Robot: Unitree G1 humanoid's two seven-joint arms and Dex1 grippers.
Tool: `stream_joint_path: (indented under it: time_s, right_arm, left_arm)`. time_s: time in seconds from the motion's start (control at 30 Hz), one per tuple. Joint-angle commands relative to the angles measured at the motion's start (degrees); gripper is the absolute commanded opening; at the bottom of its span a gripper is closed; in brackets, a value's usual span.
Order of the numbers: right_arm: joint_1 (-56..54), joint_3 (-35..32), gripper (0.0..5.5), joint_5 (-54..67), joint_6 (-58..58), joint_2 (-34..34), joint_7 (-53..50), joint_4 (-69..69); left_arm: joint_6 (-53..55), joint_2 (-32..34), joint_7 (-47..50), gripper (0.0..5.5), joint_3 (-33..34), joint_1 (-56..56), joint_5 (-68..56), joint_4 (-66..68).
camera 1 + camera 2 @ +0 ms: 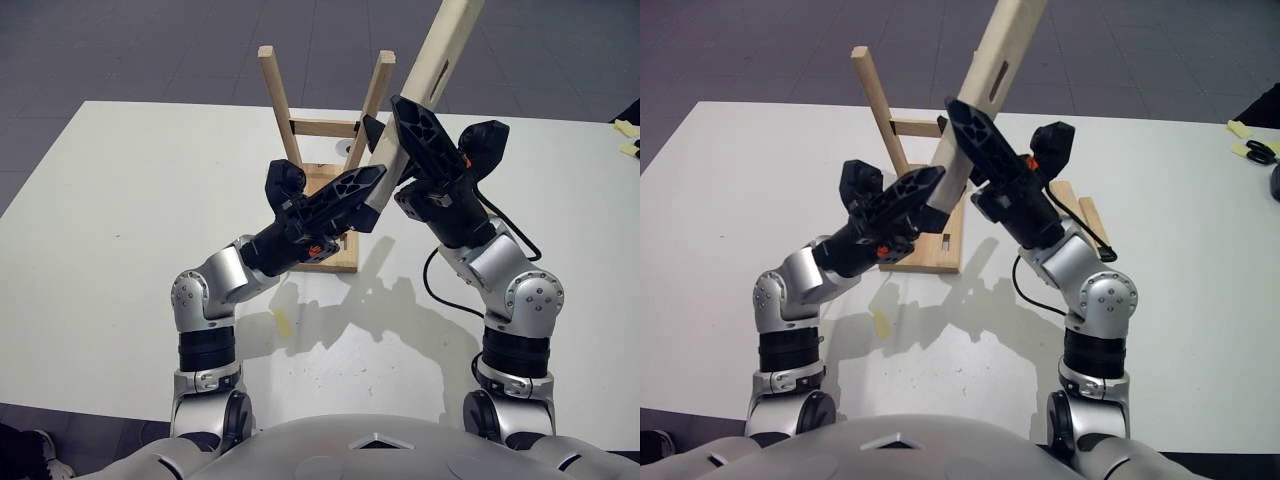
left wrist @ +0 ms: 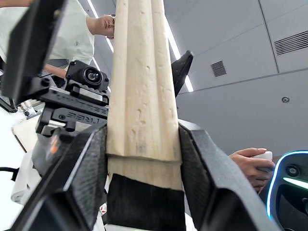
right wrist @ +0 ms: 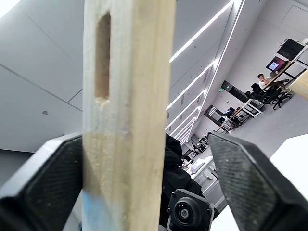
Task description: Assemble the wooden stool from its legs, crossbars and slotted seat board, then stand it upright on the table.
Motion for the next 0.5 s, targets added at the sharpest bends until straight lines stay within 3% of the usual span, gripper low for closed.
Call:
stream_joint_path:
  time_s: [0.03,0.27,0.4,0.5]
  right_arm:
    - [0.47,0.53,3.36,0.4,0.08,-0.51,-0.1,-0.91]
    - [0.86,0.5,2.22,-0.08,-0.95,-0.5,-0.68,-1.36]
    - [0.86,0.09,2.13,-1.62,-2.2,-0.74,-1.35,-1.22]
    - [1.19,0.02,2.09,-2.66,-2.76,-0.96,-1.63,-1.29]
  left_arm:
    - [-0.7,0.34,-0.01,2.03,-0.27,-0.55,-0.31,-0.6]
    - [-2.25,-0.52,2.39,2.03,-0.65,0.37,-0.31,-1.55]
    - [-3.29,-0.62,5.31,2.03,-0.64,0.22,-0.31,-1.59]
    - [-3.85,-0.15,7.67,2.71,-0.81,0.19,-0.31,-1.75]
